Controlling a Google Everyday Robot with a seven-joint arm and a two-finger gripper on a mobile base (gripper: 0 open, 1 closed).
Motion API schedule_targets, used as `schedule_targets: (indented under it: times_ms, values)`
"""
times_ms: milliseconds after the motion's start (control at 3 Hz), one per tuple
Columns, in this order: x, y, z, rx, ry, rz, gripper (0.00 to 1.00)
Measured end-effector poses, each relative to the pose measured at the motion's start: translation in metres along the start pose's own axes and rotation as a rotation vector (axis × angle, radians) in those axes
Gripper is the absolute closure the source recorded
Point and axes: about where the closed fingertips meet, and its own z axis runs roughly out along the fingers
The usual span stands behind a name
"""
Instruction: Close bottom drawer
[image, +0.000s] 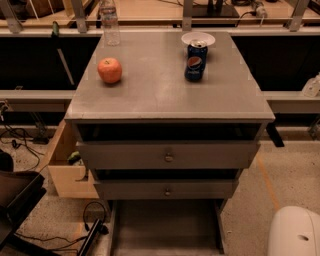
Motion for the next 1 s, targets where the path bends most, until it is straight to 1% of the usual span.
schedule_targets:
  times_ms: [333, 667, 1000]
  values:
    - [0.000, 0.002, -0.002, -0.003, -0.001, 0.000, 1.00]
    - [-0.002, 0.003, 0.001, -0.003, -0.017, 0.006, 1.00]
    - [-0.003, -0.012, 0.041, 0.019, -0.106, 0.028, 1.00]
